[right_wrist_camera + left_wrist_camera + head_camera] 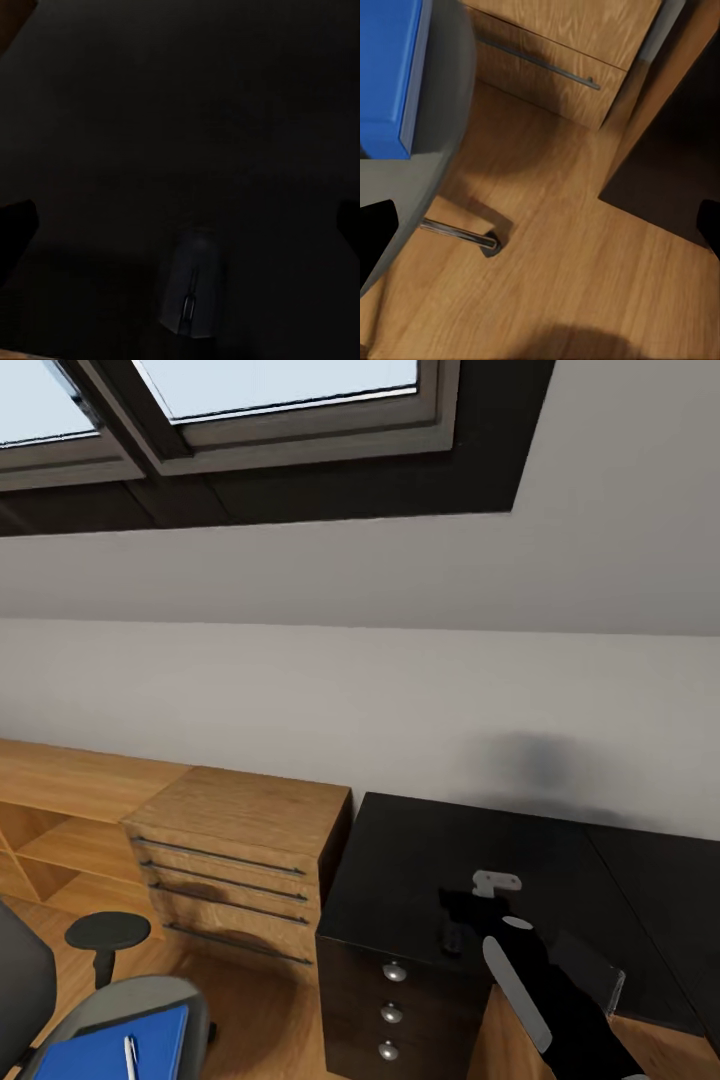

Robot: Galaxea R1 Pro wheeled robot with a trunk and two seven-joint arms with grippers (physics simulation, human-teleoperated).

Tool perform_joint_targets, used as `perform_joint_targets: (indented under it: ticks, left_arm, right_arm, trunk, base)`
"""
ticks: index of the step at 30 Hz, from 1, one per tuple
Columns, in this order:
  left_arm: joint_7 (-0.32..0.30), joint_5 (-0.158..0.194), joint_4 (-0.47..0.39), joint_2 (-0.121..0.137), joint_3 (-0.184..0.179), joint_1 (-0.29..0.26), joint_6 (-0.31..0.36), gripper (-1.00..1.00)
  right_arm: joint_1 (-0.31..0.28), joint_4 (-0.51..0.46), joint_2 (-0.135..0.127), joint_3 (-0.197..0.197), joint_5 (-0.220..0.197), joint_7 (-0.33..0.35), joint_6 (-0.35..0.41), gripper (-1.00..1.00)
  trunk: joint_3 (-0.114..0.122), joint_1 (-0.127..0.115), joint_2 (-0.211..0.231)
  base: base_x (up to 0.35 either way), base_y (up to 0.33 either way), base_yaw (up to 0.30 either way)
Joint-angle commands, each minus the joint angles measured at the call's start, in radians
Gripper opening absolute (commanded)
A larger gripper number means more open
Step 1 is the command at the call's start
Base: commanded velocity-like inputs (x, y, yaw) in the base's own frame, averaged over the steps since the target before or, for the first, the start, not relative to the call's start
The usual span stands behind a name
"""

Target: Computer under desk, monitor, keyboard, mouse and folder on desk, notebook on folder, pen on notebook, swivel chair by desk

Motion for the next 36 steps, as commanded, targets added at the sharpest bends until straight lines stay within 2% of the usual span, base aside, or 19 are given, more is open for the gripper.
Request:
perform_joint_targets:
  ticks: [1,17,27,36]
  left_arm:
    - [-0.002,-0.010,0.000,-0.001,0.009,-0.001,-0.003,1.00]
    - [-0.001,-0.010,0.000,-0.002,0.009,-0.001,-0.004,1.00]
    - [-0.001,-0.009,0.000,-0.002,0.009,-0.001,-0.005,1.00]
    - [-0.001,-0.009,0.000,-0.002,0.009,-0.001,-0.006,1.00]
  right_arm:
    - [-0.001,0.004,-0.001,0.004,-0.010,-0.011,0.002,1.00]
    - [-0.001,0.122,0.004,-0.001,-0.012,-0.016,0.012,1.00]
    - [-0.001,0.131,0.005,-0.001,-0.012,-0.015,0.011,1.00]
    - [-0.002,0.149,0.005,-0.001,-0.010,-0.015,0.010,1.00]
  trunk:
    - [-0.001,0.001,-0.001]
    - [-0.001,0.001,-0.001]
    - [-0.001,0.001,-0.001]
    - [-0.001,0.001,-0.001]
  base:
    - [0.255,0.000,0.000]
    - [0.037,0.000,0.000]
    - [0.143,0.000,0.000]
    - [0.035,0.000,0.000]
